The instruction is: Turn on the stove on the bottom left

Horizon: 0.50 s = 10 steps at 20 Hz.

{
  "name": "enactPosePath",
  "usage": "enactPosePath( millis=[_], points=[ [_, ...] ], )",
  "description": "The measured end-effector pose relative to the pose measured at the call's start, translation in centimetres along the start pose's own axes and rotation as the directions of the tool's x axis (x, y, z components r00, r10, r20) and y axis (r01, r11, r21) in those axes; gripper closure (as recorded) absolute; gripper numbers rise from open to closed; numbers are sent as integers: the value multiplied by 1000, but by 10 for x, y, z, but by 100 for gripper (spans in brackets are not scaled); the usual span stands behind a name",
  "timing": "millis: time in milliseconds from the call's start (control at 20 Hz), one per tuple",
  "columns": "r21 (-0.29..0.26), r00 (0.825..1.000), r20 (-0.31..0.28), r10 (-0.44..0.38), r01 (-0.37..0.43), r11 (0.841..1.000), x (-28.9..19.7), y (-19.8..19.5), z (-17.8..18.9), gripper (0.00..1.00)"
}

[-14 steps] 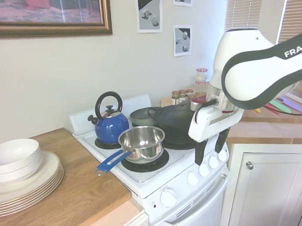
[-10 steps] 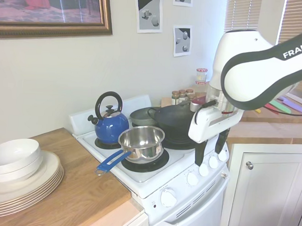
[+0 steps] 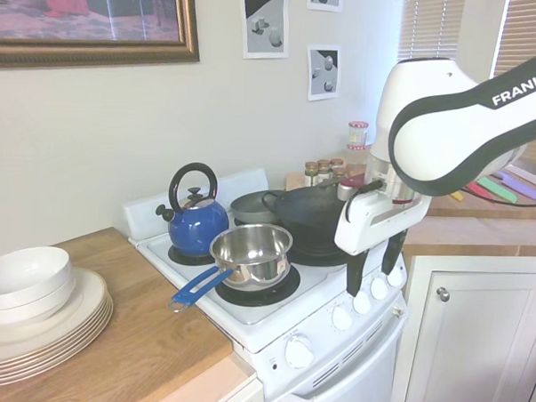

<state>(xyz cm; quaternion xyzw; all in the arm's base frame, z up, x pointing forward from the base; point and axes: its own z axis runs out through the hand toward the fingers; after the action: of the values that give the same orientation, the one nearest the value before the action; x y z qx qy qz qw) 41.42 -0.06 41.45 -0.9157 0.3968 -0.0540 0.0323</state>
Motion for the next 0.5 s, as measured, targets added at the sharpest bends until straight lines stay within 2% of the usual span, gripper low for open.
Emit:
enactPosePath(
  millis=[500],
  points=[
    [-20, 1000, 19, 13, -12, 1000, 10, -4, 23, 0]
  ],
)
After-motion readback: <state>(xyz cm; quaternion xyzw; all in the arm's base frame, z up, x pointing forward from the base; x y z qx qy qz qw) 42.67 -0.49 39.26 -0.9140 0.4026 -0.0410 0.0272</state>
